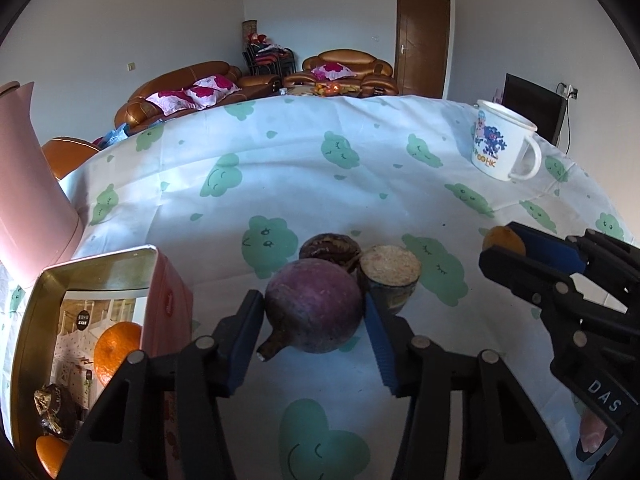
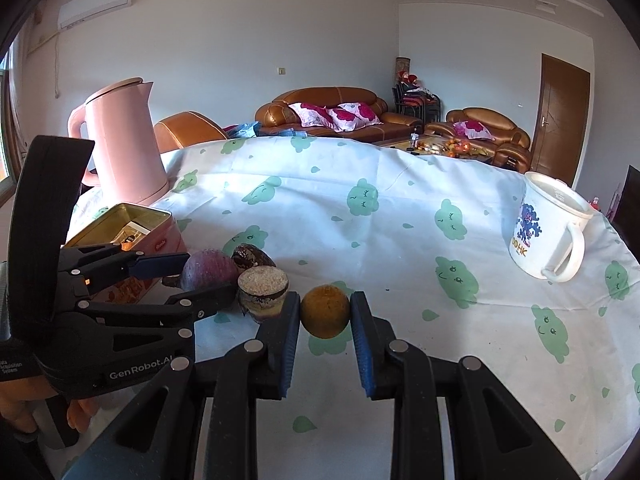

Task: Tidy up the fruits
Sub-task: 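Close the right tool on another brown fruit while the left tool grasps the purple fruit, then lift the brown fruit with the right tool while the left tool lifts the purple fruit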

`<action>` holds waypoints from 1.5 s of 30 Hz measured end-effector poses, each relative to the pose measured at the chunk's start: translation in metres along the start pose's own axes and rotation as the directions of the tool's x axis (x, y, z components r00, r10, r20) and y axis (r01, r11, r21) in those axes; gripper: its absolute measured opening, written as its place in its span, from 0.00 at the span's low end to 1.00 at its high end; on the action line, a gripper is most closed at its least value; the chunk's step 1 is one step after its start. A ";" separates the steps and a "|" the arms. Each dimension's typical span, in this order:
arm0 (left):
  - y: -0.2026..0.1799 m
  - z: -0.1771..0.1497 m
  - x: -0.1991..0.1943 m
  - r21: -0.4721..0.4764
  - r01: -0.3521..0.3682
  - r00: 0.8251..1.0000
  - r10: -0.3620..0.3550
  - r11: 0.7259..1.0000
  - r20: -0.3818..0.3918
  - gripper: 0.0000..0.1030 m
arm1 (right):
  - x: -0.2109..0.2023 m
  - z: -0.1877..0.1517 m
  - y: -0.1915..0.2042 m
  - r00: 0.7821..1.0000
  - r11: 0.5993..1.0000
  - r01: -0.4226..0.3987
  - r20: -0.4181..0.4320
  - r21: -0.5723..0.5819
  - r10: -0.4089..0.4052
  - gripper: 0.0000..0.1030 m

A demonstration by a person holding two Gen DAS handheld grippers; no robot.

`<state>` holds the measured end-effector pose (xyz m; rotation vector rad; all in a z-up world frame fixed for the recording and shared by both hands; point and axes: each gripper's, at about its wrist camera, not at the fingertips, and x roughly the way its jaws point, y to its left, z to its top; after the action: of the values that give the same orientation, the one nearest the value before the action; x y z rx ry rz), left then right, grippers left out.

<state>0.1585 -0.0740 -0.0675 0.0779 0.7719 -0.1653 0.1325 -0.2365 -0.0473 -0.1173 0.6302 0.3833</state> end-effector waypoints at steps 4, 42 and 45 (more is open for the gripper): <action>0.000 -0.002 -0.005 -0.002 0.007 1.000 -0.007 1.000 0.020 0.52 | -0.004 0.000 0.000 1.000 1.000 -0.004 0.019 0.002 0.004 0.26; -0.002 -0.018 -0.051 -0.001 0.001 0.978 0.000 1.000 0.208 0.51 | -0.025 -0.003 0.004 0.990 0.999 -0.034 0.135 -0.028 0.038 0.26; -0.002 -0.019 -0.055 -0.002 -0.007 0.974 0.007 1.000 0.225 0.51 | -0.027 -0.003 0.003 0.989 0.999 -0.035 0.146 -0.029 0.039 0.26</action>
<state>0.1069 -0.0671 -0.0426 0.0599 0.5449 -0.1640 0.1095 -0.2424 -0.0339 -0.1016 0.4828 0.4319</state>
